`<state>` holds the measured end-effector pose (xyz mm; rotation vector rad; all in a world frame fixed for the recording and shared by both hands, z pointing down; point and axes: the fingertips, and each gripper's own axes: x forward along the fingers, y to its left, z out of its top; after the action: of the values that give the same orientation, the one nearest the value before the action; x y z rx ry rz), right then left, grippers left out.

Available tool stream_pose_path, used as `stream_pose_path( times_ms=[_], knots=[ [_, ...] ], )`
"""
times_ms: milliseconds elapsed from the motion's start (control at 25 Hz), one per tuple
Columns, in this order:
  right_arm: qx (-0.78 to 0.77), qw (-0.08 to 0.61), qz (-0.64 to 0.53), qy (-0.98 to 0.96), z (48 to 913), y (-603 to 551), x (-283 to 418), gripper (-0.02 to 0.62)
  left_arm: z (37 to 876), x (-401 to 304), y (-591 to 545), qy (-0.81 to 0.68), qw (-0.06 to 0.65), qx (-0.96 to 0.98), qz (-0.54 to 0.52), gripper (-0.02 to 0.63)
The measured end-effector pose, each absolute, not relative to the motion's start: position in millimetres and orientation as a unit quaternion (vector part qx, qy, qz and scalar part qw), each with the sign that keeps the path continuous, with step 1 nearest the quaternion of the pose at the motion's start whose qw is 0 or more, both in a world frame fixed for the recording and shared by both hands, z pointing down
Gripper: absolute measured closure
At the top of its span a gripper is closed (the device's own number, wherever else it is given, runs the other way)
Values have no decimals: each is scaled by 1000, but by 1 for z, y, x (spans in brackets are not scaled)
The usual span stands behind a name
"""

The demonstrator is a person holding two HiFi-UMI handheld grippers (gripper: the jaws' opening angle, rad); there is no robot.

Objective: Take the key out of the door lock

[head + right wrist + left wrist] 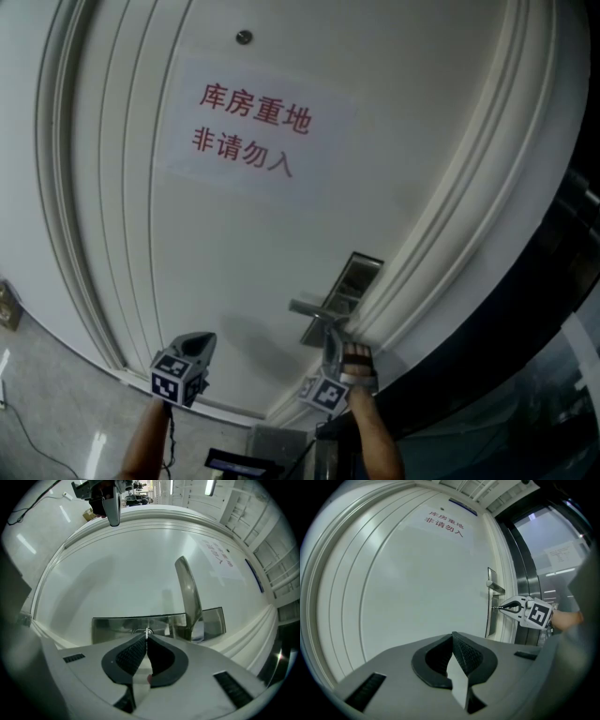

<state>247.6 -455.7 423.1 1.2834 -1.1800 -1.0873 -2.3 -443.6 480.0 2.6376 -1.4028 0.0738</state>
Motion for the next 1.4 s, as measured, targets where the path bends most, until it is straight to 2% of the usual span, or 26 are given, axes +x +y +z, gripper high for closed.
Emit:
stream_pose_path(
  times_ms=[1400],
  knots=[
    [550, 514, -435, -494, 424, -447, 246, 577, 480, -15, -434, -465, 73, 882, 23, 598]
  ],
)
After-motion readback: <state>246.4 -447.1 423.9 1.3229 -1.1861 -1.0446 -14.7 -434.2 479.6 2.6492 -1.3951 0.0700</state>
